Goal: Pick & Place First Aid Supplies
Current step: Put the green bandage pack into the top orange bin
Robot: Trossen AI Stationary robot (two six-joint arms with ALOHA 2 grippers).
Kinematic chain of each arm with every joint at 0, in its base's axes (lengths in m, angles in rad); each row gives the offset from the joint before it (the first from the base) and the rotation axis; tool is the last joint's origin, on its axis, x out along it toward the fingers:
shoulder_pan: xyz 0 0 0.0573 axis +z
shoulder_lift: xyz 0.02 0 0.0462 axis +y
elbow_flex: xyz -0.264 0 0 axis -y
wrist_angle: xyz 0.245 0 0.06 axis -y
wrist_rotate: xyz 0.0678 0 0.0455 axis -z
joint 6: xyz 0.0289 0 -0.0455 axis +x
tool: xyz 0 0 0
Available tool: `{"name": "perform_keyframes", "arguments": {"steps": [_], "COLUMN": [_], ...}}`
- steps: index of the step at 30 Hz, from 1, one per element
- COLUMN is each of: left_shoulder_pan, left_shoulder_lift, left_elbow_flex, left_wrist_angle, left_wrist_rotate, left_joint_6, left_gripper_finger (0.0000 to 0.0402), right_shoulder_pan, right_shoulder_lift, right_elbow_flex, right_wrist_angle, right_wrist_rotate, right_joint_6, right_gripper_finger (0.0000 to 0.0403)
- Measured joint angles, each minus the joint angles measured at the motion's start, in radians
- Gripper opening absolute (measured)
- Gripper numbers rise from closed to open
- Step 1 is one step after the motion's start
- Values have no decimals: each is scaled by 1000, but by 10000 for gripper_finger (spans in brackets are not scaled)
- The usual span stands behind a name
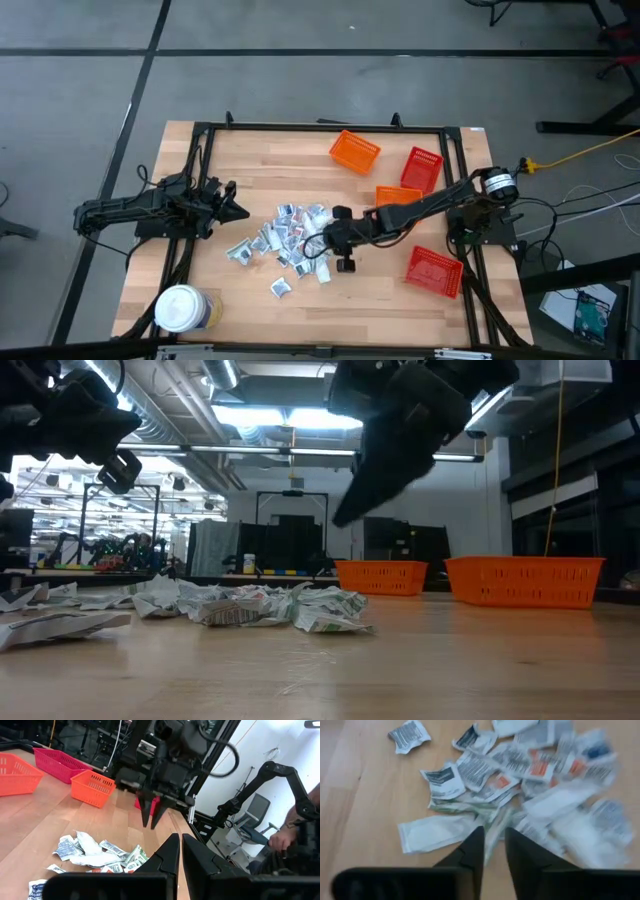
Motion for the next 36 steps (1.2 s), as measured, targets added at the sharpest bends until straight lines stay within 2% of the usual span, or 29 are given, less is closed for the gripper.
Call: {"name": "perform_keyframes", "arguments": {"steps": [6, 11, 24, 28, 31, 36], "left_shoulder_pan": [0, 0, 0, 0, 0, 0], "left_shoulder_lift": [0, 0, 0, 0, 0, 0], "left_elbow_flex": [0, 0, 0, 0, 0, 0], "left_wrist_angle": [0, 0, 0, 0, 0, 0], "left_wrist_rotate": [0, 0, 0, 0, 0, 0], "left_joint_6": [0, 0, 0, 0, 0, 0], "left_gripper_finger": [15, 15, 15, 15, 16, 15], "right_shoulder_pan": [35, 40, -8, -30, -34, -32], "right_shoulder_lift": [43, 62, 156, 156, 155, 155], "right_elbow_flex": [0, 0, 0, 0, 0, 0], "right_wrist_angle": [-18, -28, 2, 11, 18, 22], "right_wrist_rotate": [0, 1, 1, -58, -111, -115], "right_joint_6": [134, 177, 202, 202, 200, 195], "right_gripper_finger": [163, 178, 170, 165, 147, 96]}}
